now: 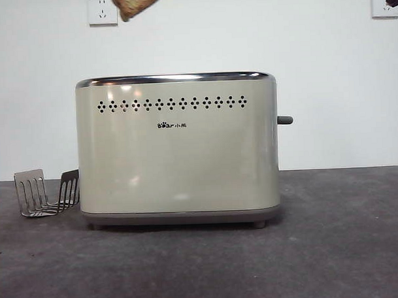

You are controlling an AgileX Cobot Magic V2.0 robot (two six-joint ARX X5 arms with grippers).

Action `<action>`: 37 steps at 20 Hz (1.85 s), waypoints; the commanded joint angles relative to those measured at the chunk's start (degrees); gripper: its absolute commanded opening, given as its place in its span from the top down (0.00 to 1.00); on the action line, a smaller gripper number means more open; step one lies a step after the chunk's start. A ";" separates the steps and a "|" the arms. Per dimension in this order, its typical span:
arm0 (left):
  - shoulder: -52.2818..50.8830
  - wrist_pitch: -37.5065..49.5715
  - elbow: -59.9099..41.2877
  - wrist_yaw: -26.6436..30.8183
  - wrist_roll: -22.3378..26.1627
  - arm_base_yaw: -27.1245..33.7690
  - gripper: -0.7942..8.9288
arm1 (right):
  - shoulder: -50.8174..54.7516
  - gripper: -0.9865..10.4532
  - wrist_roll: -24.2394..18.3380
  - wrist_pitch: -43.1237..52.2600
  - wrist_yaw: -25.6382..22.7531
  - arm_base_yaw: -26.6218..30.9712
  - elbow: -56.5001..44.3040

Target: Pick up a slice of bread from the rack,put the bread on the toaster,press the button

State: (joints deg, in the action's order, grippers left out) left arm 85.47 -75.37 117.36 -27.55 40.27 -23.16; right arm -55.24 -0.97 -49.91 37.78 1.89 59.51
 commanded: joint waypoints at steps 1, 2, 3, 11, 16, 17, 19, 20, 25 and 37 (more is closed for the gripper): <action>0.72 0.11 0.28 7.30 7.02 -5.01 0.92 | -0.15 0.92 -1.07 0.04 0.20 -0.07 0.13; 0.96 0.13 0.28 10.38 8.22 -7.06 0.92 | -0.15 0.92 -1.09 0.02 0.20 -0.07 0.13; 1.38 0.13 0.28 13.38 9.68 -8.76 0.92 | -0.15 0.92 -1.09 -0.02 0.20 -0.07 0.13; 5.88 0.00 0.28 17.11 12.52 -11.74 0.92 | -0.15 0.92 -2.19 -0.11 0.20 -0.07 0.13; 8.81 0.02 0.28 20.11 14.32 -12.48 0.92 | -0.15 0.92 -2.21 -0.15 0.17 -0.07 0.13; 9.31 0.04 0.28 20.11 14.45 -12.50 0.92 | -0.15 0.92 -2.27 -0.15 0.17 -0.07 0.13; 10.27 0.20 0.28 20.06 14.49 -12.52 0.92 | -0.15 0.92 -2.32 -0.31 0.17 -0.07 0.13; 10.64 0.26 0.28 20.04 14.49 -12.55 0.92 | -0.15 0.92 -2.34 -0.33 0.17 -0.07 0.13; 12.72 0.50 0.28 20.11 16.44 -13.29 0.92 | -0.15 0.92 -2.34 -0.33 0.17 -0.07 0.13; 20.59 0.26 0.28 20.33 16.76 -13.27 0.92 | -0.15 0.92 -2.60 -0.96 0.17 -0.07 0.13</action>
State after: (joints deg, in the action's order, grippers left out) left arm 105.45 -75.37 117.36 -6.96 56.40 -36.34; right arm -55.31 -2.85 -51.03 37.78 1.89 59.51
